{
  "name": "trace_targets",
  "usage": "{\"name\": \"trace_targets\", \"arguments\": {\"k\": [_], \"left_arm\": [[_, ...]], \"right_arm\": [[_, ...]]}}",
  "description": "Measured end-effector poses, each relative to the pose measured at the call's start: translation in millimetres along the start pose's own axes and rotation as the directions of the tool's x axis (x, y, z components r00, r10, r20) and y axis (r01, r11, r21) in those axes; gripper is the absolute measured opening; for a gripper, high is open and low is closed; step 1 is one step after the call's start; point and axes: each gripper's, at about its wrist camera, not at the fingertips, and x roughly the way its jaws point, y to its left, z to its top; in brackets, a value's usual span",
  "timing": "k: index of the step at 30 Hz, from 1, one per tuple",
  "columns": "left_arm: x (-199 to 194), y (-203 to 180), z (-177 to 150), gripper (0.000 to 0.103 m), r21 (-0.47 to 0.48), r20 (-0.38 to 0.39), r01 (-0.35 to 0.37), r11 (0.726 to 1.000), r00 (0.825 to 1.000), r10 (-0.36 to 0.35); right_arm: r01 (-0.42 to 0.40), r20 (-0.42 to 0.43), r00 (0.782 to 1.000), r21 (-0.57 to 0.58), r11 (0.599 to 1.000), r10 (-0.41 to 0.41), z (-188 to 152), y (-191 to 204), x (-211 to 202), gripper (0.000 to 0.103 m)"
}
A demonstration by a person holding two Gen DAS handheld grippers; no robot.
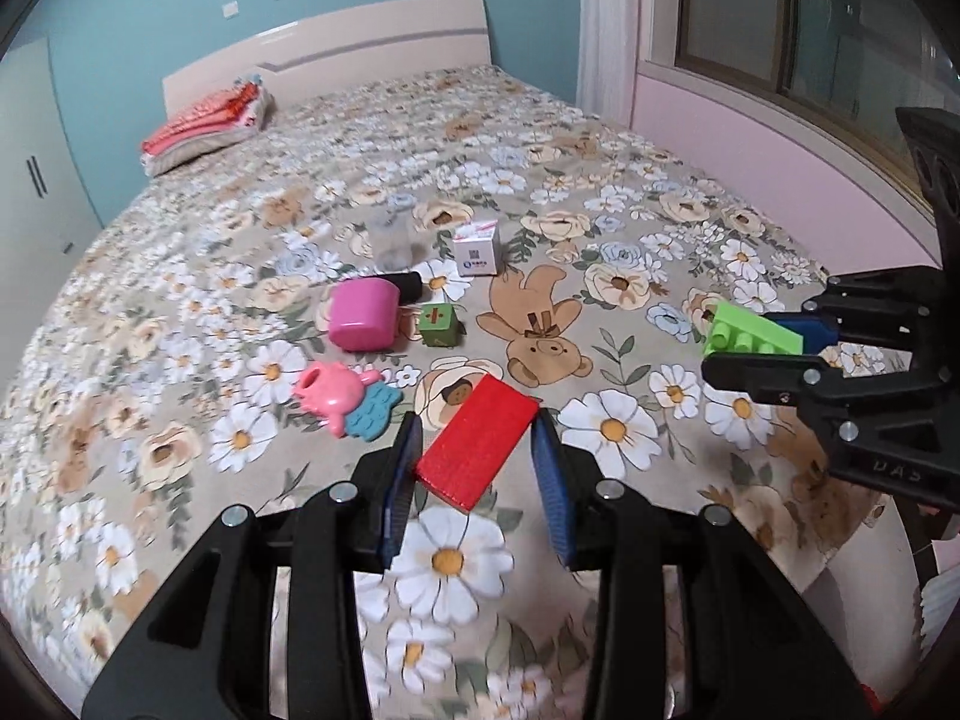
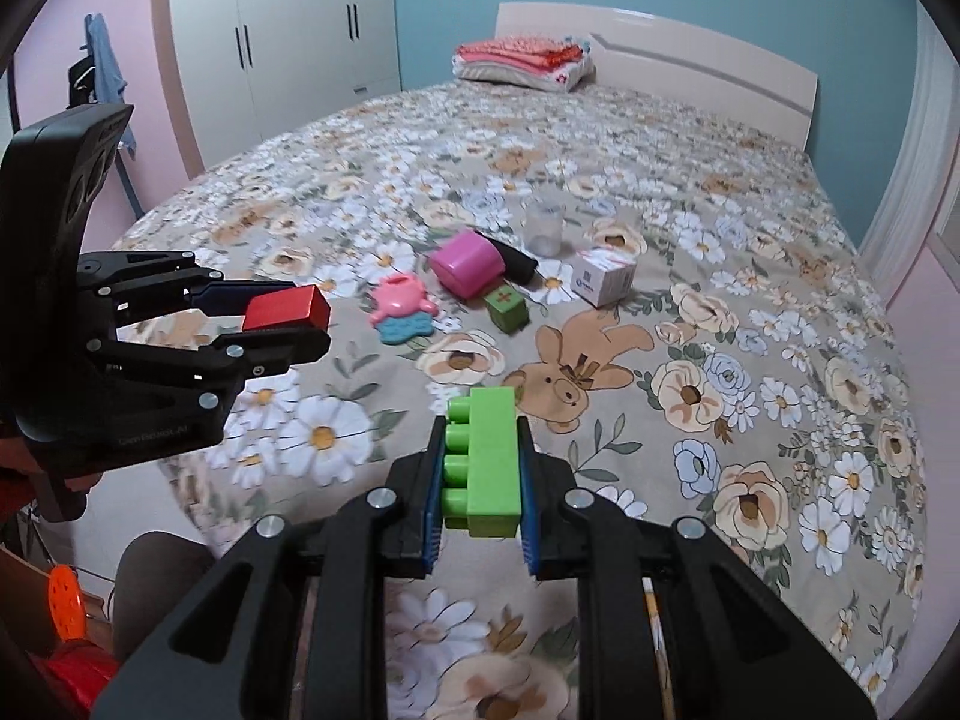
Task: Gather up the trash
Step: 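Grasp the red block with the left tool while the right tool grasps the green brick, then carry the red block and green brick down over the lined bowl with both tools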
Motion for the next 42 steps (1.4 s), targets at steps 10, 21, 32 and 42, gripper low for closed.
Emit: {"name": "trace_targets", "arguments": {"k": [10, 21, 32, 42], "left_arm": [[-76.6, -14.8, -27.9, 0.038, -0.033, 0.050, -0.060, 0.998, 0.997, 0.062], [-144.5, -31.8, -71.1, 0.038, -0.084, 0.079, -0.107, 0.991, 0.990, 0.113], [-171.8, -42.3, -132.8, 0.038, -0.139, 0.068, -0.159, 0.977, 0.983, 0.170], [-148.6, -55.5, -184.7, 0.038, -0.139, 0.010, -0.193, 0.971, 0.980, 0.196]], "right_arm": [[0.014, 0.067, 0.998, -0.057, 0.998, -0.010, -14.8, 40.8, -65.3, 0.023], [0.011, 0.120, 0.993, -0.100, 0.995, 0.001, -40.0, 79.6, -115.3, 0.023], [-0.029, 0.110, 0.993, -0.123, 0.992, 0.043, -77.1, 113.6, -118.5, 0.023], [-0.065, 0.025, 0.997, -0.093, 0.994, 0.067, -118.3, 127.0, -87.3, 0.023]]}}
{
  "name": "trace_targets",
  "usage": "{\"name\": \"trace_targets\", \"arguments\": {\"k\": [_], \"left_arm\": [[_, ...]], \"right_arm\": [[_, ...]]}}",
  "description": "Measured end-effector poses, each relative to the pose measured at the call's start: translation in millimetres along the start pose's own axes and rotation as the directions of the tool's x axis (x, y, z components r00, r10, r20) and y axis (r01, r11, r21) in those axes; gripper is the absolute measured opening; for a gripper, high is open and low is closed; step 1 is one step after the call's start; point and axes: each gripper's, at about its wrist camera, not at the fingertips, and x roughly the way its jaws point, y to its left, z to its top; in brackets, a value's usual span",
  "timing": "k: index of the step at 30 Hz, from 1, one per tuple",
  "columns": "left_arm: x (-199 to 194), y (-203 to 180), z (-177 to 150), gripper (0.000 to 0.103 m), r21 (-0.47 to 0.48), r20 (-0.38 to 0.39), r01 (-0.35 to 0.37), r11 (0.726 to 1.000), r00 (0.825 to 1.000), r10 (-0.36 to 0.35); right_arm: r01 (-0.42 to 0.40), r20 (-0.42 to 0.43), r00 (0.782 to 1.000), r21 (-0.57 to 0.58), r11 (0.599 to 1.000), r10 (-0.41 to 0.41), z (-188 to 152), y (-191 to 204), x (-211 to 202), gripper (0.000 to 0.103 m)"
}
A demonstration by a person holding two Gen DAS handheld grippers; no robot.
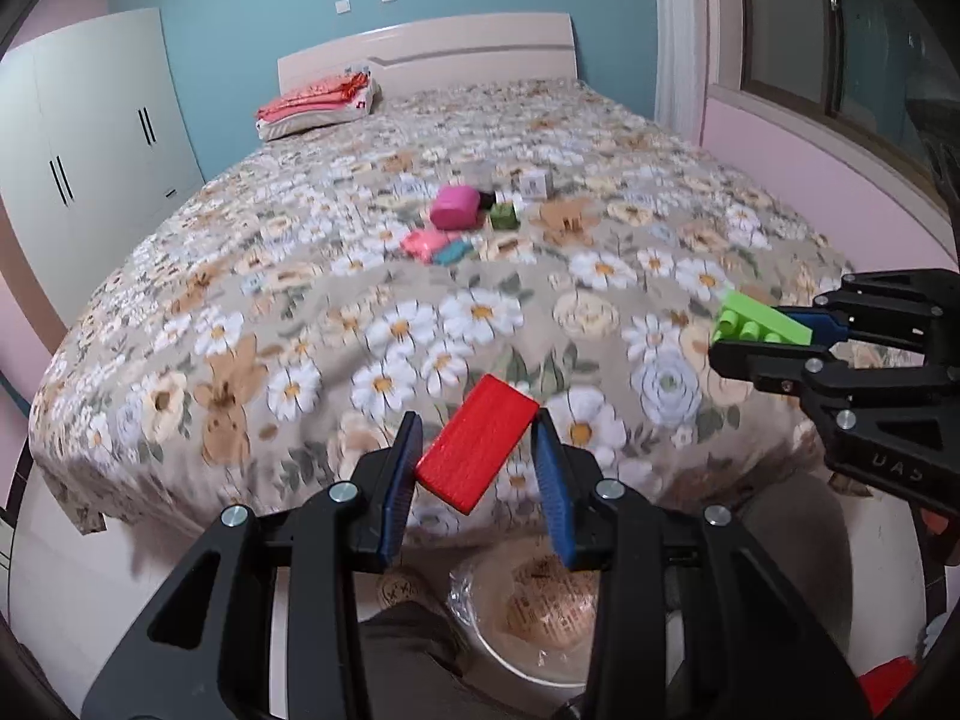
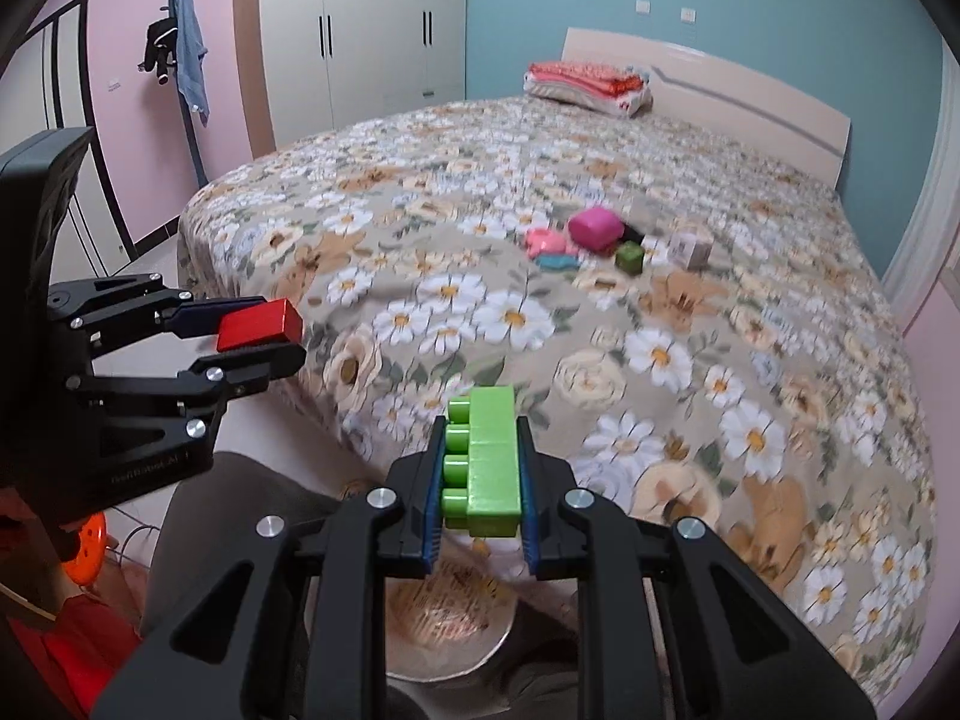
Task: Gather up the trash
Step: 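Carry the red block and green brick down over the lined bowl with both tools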
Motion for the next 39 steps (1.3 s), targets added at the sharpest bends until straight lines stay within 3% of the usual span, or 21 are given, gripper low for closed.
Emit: {"name": "trace_targets", "arguments": {"k": [9, 19, 28, 39], "left_arm": [[36.3, -16.0, -46.3, 0.038, 0.013, -0.089, 0.018, 1.000, 0.996, -0.017], [88.1, -20.6, -93.6, 0.038, -0.018, -0.208, 0.019, 1.000, 0.978, -0.022], [138.1, -22.2, -131.1, 0.038, -0.065, -0.319, 0.009, 0.998, 0.947, -0.030], [200.3, -22.0, -169.2, 0.038, -0.161, -0.446, 0.032, 0.986, 0.889, -0.102]], "right_arm": [[-0.035, -0.104, 0.994, 0.038, 0.999, 0.039, -44.3, 12.4, 39.1, 0.023], [-0.038, -0.216, 0.975, 0.059, 0.998, 0.050, -90.0, 22.6, 83.1, 0.023], [-0.001, -0.307, 0.951, 0.106, 0.994, 0.034, -132.1, 24.4, 128.2, 0.023], [0.012, -0.462, 0.884, 0.182, 0.983, 0.075, -180.3, 20.5, 191.4, 0.023]]}}
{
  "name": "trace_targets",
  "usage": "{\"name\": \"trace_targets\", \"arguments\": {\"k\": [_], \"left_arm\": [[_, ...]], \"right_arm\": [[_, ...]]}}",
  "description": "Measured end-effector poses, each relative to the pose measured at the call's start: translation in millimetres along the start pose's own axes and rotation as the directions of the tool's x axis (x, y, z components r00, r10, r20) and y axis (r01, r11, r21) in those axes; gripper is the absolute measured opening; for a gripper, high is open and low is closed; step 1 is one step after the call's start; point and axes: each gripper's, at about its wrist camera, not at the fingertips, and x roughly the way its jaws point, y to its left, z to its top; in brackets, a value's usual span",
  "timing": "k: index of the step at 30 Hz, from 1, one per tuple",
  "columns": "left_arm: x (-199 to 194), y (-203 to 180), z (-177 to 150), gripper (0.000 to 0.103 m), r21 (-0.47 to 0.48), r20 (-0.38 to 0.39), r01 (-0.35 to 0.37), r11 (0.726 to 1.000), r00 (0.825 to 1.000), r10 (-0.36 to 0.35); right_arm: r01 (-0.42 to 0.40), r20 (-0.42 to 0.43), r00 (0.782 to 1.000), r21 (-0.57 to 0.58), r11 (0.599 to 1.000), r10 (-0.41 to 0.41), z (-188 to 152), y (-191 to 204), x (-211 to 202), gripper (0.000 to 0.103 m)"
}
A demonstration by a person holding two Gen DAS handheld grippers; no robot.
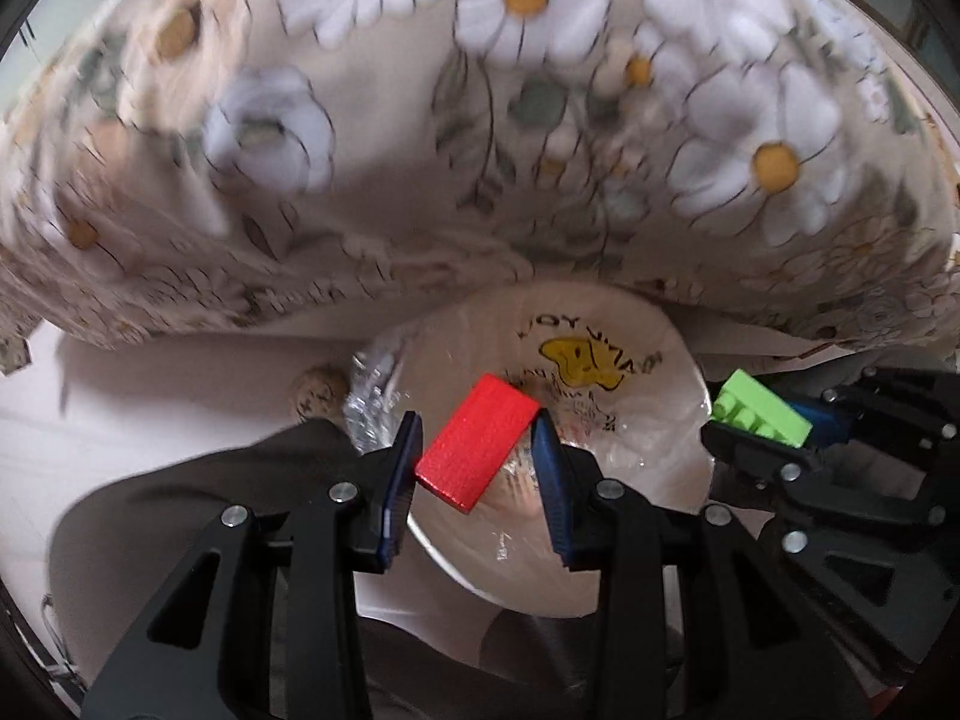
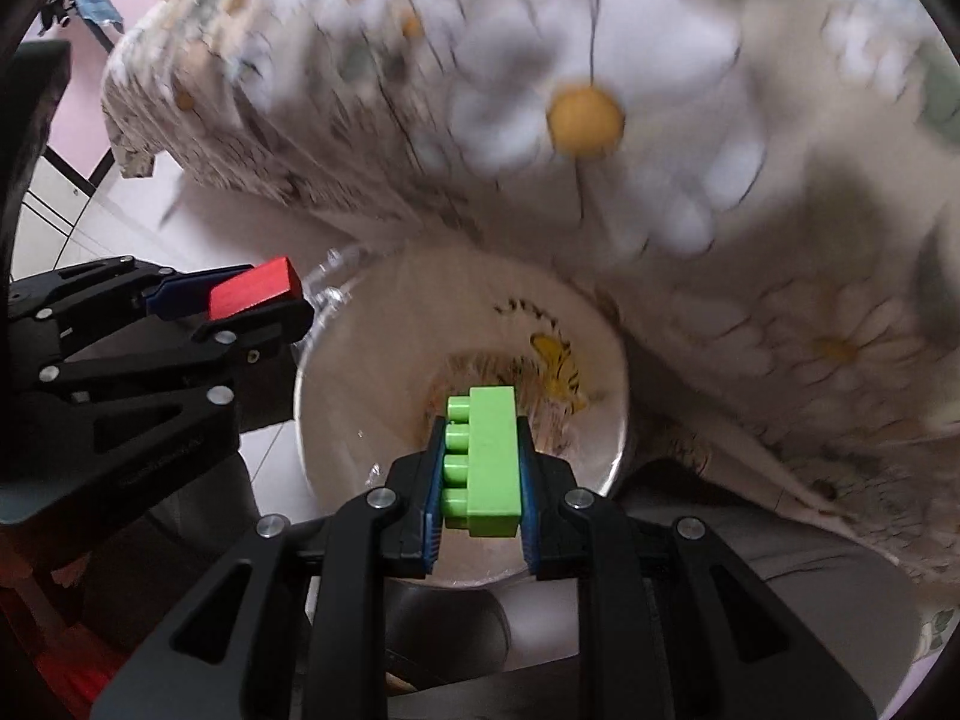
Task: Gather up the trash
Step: 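Carry the red block and green brick down over the lined bowl with both tools, then open the left tool over the bowl while the right tool releases the green brick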
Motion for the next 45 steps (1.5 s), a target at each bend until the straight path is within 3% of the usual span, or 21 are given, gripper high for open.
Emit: {"name": "trace_targets", "arguments": {"k": [8, 10, 20, 27, 30, 32, 39, 45], "left_arm": [[50.3, 3.2, -7.1, 0.038, -0.045, -0.120, 0.043, 0.998, 0.992, -0.048], [61.1, 3.3, -6.5, 0.038, -0.068, -0.145, 0.081, 0.994, 0.985, -0.090], [99.8, -1.0, -9.0, 0.039, -0.077, -0.228, 0.106, 0.991, 0.966, -0.121], [113.4, -4.1, -6.5, 0.040, -0.086, -0.250, 0.105, 0.991, 0.960, -0.124], [114.9, -6.0, -6.2, 0.054, -0.085, -0.258, 0.113, 0.990, 0.957, -0.132], [114.5, -7.4, -5.8, 0.054, -0.079, -0.247, 0.112, 0.991, 0.960, -0.128], [114.5, -11.9, -7.7, 0.054, -0.065, -0.230, 0.110, 0.992, 0.966, -0.122], [93.5, -7.8, -6.0, 0.054, -0.058, -0.169, 0.101, 0.993, 0.980, -0.109]], "right_arm": [[-0.012, -0.120, 0.993, 0.068, 0.998, 0.020, -4.7, -10.6, 53.2, 0.023], [-0.013, -0.142, 0.990, 0.081, 0.997, 0.024, -3.4, -9.3, 64.3, 0.023], [-0.009, -0.250, 0.968, 0.116, 0.993, 0.038, -4.6, -21.1, 106.9, 0.023], [-0.001, -0.272, 0.962, 0.111, 0.994, 0.032, -1.0, -13.8, 130.5, 0.023], [-0.006, -0.276, 0.961, 0.114, 0.993, 0.037, -1.9, -13.6, 133.6, 0.030], [-0.001, -0.265, 0.964, 0.113, 0.994, 0.032, -1.5, -14.0, 133.1, 0.040], [0.003, -0.237, 0.971, 0.094, 0.996, 0.020, 0.2, -10.2, 125.1, 0.041], [0.028, -0.182, 0.983, 0.068, 0.997, -0.015, 3.5, -7.5, 100.2, 0.041]]}}
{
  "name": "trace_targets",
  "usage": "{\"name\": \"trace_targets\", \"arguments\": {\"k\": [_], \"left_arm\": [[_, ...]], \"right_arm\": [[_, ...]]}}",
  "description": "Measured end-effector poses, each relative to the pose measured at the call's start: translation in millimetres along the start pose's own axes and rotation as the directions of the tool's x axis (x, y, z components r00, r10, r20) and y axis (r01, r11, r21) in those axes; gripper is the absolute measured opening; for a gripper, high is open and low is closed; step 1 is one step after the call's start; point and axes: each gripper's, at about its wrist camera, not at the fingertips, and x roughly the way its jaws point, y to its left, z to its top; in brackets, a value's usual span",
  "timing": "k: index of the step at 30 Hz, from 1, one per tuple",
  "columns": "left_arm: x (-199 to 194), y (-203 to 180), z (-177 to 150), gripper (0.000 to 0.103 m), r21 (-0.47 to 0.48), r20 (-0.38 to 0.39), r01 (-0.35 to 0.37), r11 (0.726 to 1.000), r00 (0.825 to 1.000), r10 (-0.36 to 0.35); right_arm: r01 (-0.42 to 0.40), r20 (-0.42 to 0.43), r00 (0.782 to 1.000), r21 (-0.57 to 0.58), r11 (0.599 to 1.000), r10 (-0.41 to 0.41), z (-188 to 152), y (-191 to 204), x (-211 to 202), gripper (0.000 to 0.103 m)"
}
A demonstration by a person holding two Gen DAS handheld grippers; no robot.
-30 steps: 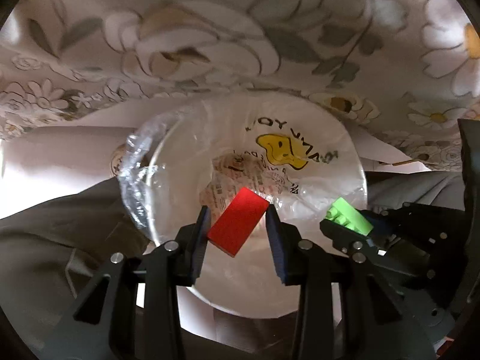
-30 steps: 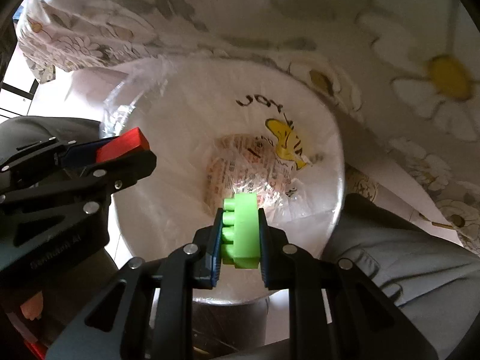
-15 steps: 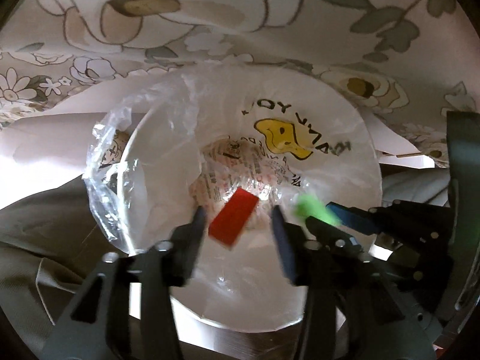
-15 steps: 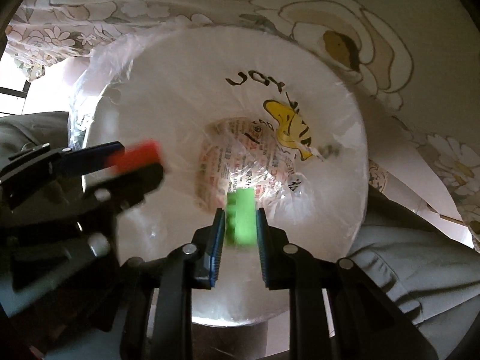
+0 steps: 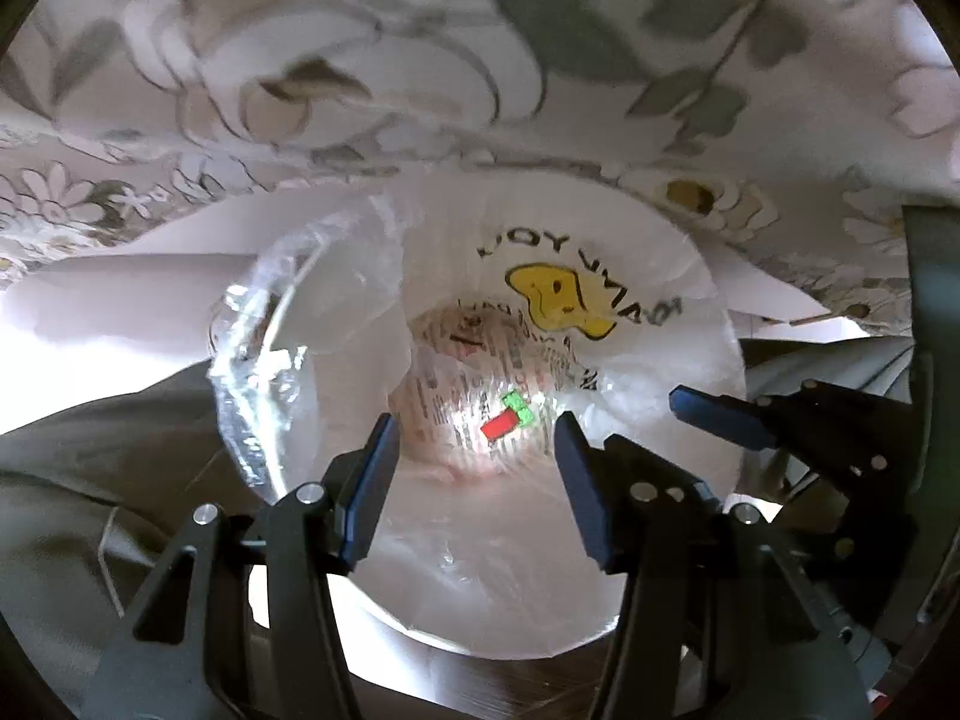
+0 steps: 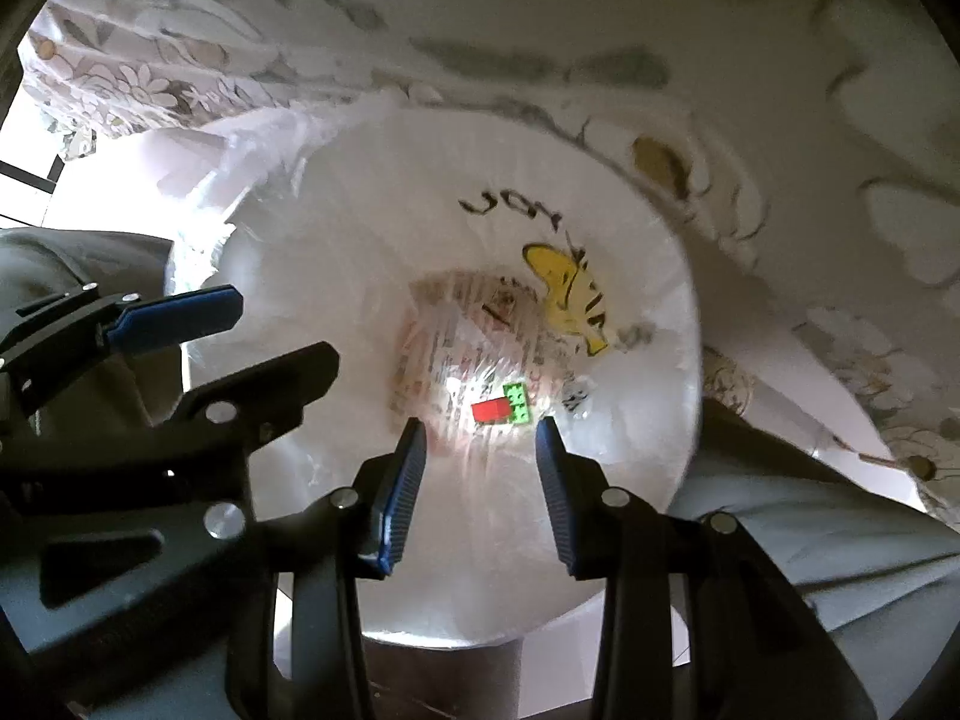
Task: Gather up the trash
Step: 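Open the left tool over the bowl while the right tool releases the green brick, then raise both open tools and move them back over the bed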
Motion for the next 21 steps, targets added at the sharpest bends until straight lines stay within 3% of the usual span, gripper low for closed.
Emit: {"name": "trace_targets", "arguments": {"k": [6, 10, 13, 17, 21], "left_arm": [[-37.9, -0.4, -6.5, 0.054, -0.004, 0.110, -0.038, 0.999, 0.993, 0.039], [-61.5, -2.1, -14.0, 0.054, 0.004, 0.151, -0.112, 0.994, 0.982, 0.111], [-84.2, -0.3, -17.5, 0.055, -0.014, 0.197, -0.131, 0.991, 0.972, 0.131], [-124.2, 5.8, -19.9, 0.064, -0.044, 0.286, -0.159, 0.986, 0.944, 0.164], [-164.9, 4.4, -22.3, 0.070, -0.071, 0.376, -0.198, 0.978, 0.902, 0.210]], "right_arm": [[0.047, 0.095, 0.994, -0.028, 0.999, -0.044, -8.3, 9.1, -36.7, 0.041], [0.078, 0.173, 0.982, -0.030, 0.996, -0.072, -17.4, 16.9, -69.5, 0.053], [0.109, 0.225, 0.969, -0.036, 0.993, -0.098, -21.7, 22.0, -89.0, 0.054], [0.141, 0.304, 0.944, -0.031, 0.990, -0.125, -25.5, 22.5, -125.6, 0.062], [0.157, 0.381, 0.914, -0.021, 0.987, -0.137, -29.0, 24.4, -163.5, 0.067]]}}
